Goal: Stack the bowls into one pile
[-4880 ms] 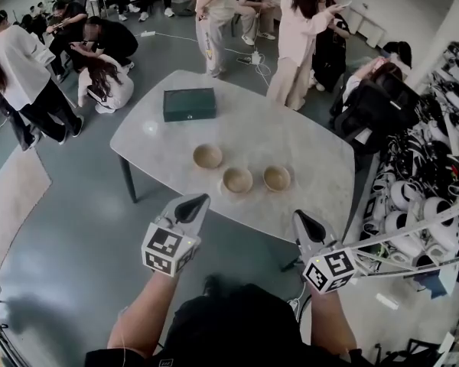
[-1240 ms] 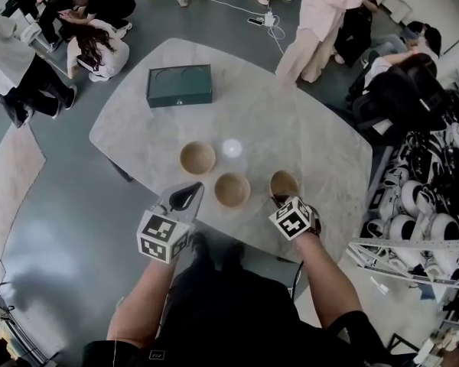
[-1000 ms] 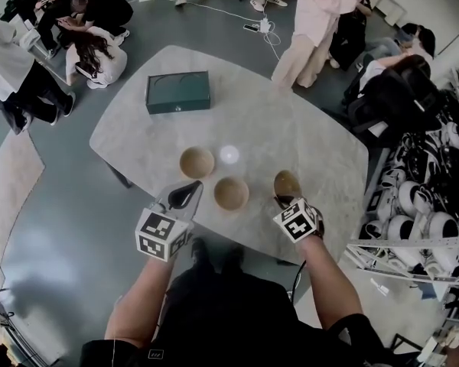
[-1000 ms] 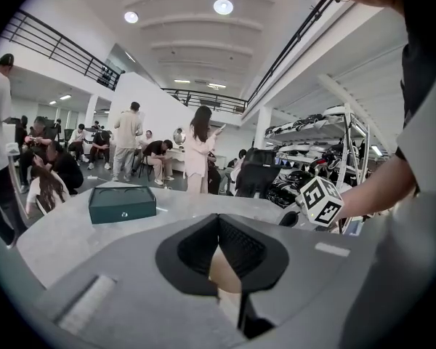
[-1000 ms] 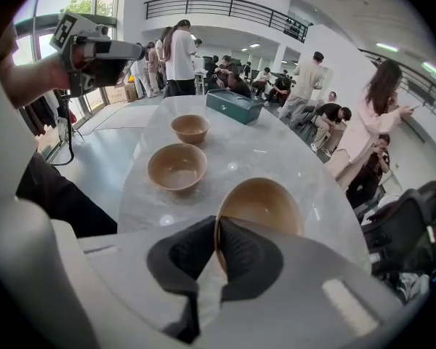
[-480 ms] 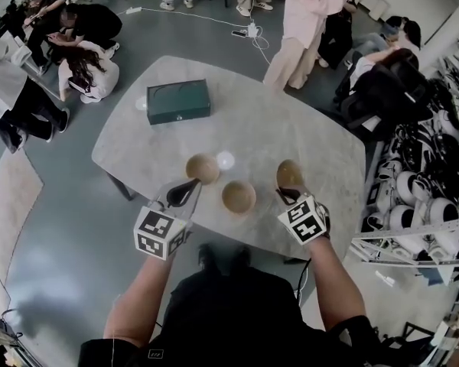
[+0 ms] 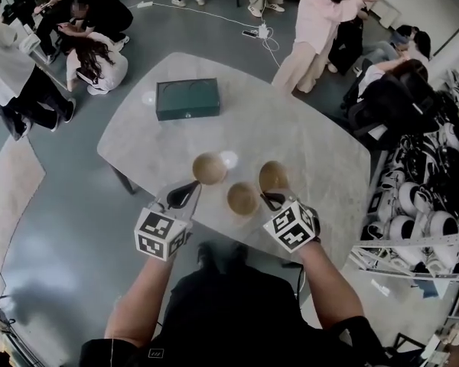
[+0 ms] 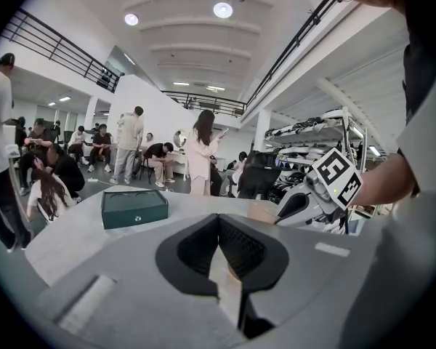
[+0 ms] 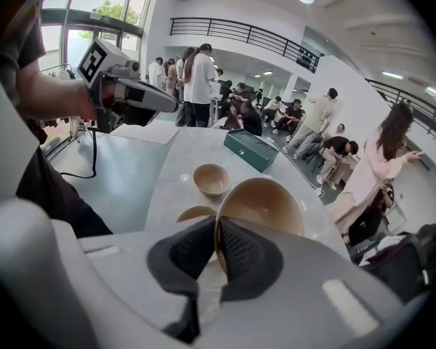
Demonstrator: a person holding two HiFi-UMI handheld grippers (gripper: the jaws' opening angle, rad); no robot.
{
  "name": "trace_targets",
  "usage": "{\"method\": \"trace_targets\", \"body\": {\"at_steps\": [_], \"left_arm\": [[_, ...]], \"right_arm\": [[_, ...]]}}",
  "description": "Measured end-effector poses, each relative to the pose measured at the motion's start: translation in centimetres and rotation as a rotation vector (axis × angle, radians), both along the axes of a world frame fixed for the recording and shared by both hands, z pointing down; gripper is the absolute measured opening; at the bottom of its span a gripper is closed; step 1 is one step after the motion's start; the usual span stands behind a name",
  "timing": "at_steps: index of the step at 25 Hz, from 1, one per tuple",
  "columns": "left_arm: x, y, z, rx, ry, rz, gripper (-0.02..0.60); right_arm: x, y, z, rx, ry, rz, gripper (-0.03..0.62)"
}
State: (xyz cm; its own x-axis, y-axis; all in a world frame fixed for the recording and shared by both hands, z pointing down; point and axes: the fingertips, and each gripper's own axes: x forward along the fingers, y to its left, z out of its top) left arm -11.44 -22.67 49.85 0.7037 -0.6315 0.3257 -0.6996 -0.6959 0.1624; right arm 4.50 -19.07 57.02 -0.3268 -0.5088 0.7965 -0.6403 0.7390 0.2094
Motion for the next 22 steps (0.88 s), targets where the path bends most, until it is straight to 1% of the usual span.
{"method": "trace_targets", "body": {"at_steps": [5, 8, 10, 14, 19, 22], "left_arm": [[-0.9, -0.5, 0.3, -0.011, -0.006, -0.046, 0.011], [-1.0, -0.3, 0.8, -0.015, -0.011, -0.076, 0.011], [-1.2, 0.0, 1.2, -0.032, -0.005, -0.097, 0.011], [-1.7, 0.2, 1.6, -0.052, 0.020, -0.126, 0.011], [-2.2, 0.6, 2.2, -0.066, 0.009, -0.157, 0.011], [-2.9, 0.9, 2.4, -0.072, 0.007, -0.181, 0.011]], "right_arm": [[-2.6, 0.0, 1.4, -0.033, -0.003, -0.094, 0.015], [-3.1, 0.5, 2.5, -0.055, -0.004, -0.139, 0.015], [-3.5, 0.7, 3.3, -0.075, -0.006, -0.167, 0.015], [-4.3, 0.9, 4.9, -0.110, 0.011, -0.206, 0.015], [-5.0, 1.8, 7.1, -0.172, 0.034, -0.257, 0.015], [-5.1, 2.1, 8.4, -0.205, 0.047, -0.267, 0.015]]}}
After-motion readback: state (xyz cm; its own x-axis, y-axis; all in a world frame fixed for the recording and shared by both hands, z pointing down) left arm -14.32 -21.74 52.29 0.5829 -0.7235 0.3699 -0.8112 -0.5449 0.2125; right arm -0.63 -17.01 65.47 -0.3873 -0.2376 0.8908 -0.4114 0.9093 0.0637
